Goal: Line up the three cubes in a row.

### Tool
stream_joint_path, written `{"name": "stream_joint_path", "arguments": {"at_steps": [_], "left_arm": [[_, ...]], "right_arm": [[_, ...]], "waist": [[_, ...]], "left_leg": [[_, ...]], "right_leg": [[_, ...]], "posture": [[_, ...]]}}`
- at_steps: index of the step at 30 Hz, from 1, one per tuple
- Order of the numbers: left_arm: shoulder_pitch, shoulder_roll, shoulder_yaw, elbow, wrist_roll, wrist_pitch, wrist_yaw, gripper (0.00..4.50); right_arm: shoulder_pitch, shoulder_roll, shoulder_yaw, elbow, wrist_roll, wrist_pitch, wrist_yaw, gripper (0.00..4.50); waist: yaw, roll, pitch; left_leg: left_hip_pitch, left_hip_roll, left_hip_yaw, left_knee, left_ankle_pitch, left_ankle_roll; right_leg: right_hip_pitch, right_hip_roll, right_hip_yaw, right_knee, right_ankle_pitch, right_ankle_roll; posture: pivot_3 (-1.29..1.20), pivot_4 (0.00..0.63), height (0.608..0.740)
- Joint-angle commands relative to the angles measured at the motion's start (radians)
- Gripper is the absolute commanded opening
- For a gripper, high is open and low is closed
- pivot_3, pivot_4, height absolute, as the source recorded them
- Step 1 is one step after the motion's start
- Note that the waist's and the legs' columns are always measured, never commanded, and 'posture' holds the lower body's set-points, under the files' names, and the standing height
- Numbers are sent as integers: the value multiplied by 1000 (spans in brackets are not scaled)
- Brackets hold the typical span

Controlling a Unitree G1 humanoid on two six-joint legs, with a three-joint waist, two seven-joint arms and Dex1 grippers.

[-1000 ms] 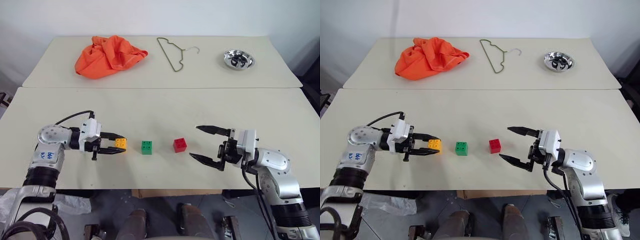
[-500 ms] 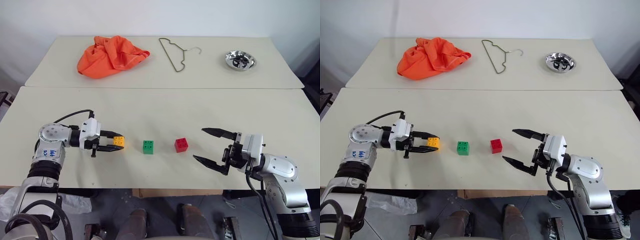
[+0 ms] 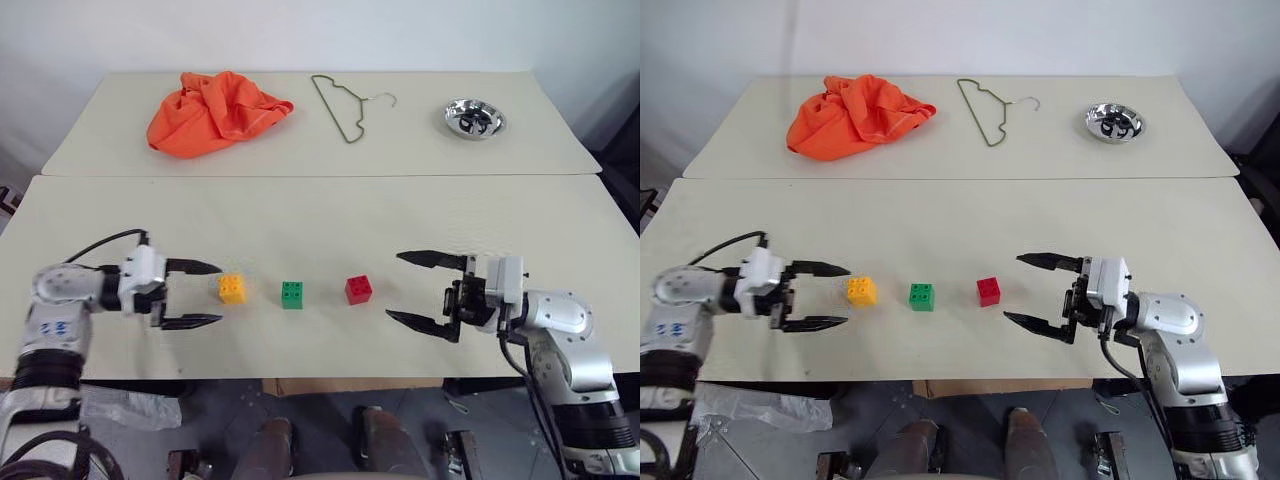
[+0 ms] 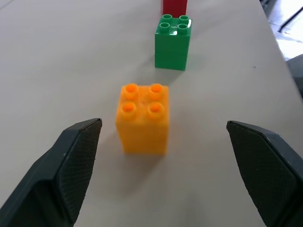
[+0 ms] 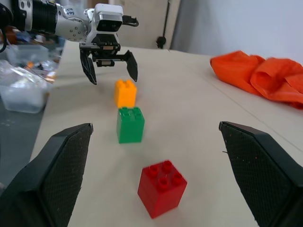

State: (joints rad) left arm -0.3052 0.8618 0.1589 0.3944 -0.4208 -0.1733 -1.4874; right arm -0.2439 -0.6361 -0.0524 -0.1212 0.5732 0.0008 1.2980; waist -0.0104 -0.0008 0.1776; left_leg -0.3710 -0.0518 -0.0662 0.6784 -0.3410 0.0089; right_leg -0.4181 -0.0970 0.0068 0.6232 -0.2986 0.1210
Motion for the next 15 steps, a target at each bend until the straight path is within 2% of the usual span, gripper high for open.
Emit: {"name": "stream_joint_path", "arguments": {"at_steps": [1, 4, 8, 11, 15], "left_arm": [[116, 61, 115, -134, -46, 39, 34, 4488], [184, 88, 187, -145, -3, 15, 113, 4488], [197, 86, 244, -148, -21, 36, 176, 4488], [189, 70, 267, -148, -15, 56, 253, 4488], [176, 55, 266, -148, -33, 68, 275, 4488]], "right_arm": [[-56, -59, 9, 31, 5, 5, 110, 4500], [-112, -84, 22, 93, -32, -25, 163, 4500], [-160, -103, 17, 185, -95, -94, 185, 4500], [-147, -113, 14, 221, -109, -139, 217, 4500], [-158, -101, 10, 247, -118, -168, 202, 4500]], "waist": [[4, 0, 0], [10, 0, 0], [16, 0, 0], [12, 0, 0], [9, 0, 0]], "left_leg": [[0, 0, 0, 0, 0, 0], [0, 0, 0, -1, 0, 0], [0, 0, -1, -1, 0, 0], [0, 0, -1, -2, -1, 0], [0, 0, -1, -4, -1, 0]], "right_leg": [[0, 0, 0, -2, 0, 0], [1, 0, 0, -4, 0, -1], [1, -1, -1, -4, 0, -1], [1, -1, -1, -4, 0, -1], [1, 0, -2, -3, 0, -1]], "posture": [[0, 150, 740], [0, 150, 740], [0, 150, 740], [0, 150, 740], [0, 150, 740]]}}
